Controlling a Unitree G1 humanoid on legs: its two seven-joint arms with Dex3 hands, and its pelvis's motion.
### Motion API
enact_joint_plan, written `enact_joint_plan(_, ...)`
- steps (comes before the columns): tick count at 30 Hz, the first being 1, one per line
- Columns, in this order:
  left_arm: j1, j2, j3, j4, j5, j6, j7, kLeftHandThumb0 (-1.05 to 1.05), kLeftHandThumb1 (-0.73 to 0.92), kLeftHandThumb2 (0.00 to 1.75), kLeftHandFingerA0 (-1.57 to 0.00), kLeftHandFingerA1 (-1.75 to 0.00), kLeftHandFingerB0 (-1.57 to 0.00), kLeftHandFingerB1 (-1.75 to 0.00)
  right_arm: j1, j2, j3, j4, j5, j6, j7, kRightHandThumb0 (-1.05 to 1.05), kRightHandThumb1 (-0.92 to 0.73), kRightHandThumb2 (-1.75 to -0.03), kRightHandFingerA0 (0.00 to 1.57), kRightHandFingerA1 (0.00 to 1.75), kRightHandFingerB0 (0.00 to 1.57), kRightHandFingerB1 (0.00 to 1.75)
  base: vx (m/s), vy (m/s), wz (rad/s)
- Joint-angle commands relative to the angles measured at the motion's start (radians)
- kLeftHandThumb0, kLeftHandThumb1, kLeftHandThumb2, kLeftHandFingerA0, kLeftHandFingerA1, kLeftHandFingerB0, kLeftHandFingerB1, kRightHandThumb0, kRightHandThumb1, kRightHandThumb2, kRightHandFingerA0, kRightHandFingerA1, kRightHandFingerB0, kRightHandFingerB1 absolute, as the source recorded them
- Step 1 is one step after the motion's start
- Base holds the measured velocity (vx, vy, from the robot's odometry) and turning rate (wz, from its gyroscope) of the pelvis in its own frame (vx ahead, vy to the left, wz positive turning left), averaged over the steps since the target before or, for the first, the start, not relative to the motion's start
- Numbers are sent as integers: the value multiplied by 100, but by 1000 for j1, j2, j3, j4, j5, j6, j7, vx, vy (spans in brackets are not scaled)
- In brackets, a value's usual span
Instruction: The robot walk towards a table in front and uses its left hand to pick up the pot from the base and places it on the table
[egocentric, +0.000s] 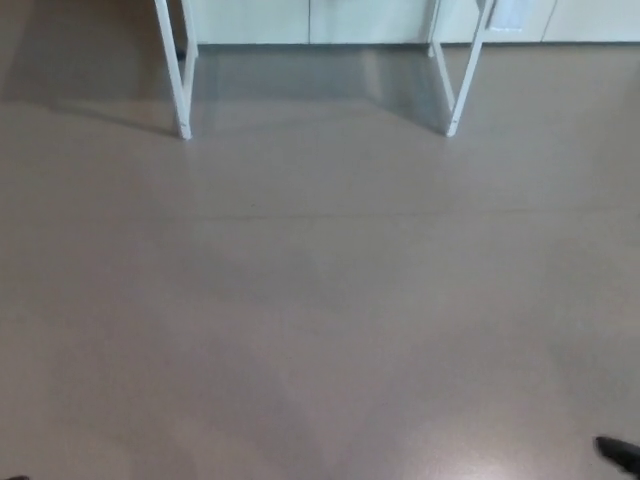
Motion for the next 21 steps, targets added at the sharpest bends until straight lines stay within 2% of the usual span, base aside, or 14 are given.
enact_joint_plan(1,13,12,1,-10,-6,-24,6,1,38,84,-20,-52,-18,-49,13,-16,2,-1,-1,-14,2,-6,-39,-84,26,54,27,53,130,216,12)
enact_joint_plan(5,33,16,4,2,-14,-39,-19,1,38,84,-18,-51,-16,-49,35,-17,15,-3,-8,-27,4,-5,-40,-85,28,55,25,53,211,151,3)
enact_joint_plan(6,39,16,7,5,-19,-40,-28,2,57,55,-29,-36,-28,-30,40,-17,17,3,-9,-35,6,-5,-40,-85,28,55,25,53,226,80,6)
enact_joint_plan(7,44,16,6,10,-18,-46,-28,1,39,85,-19,-52,-17,-49,47,-14,16,3,-4,-33,7,-4,-41,-85,28,55,25,53,249,33,13)
enact_joint_plan(21,50,23,-4,31,-10,-67,-26,-1,37,84,-24,-54,-18,-49,67,-16,23,22,-11,-44,0,-6,-40,-85,27,54,25,52,273,-109,20)
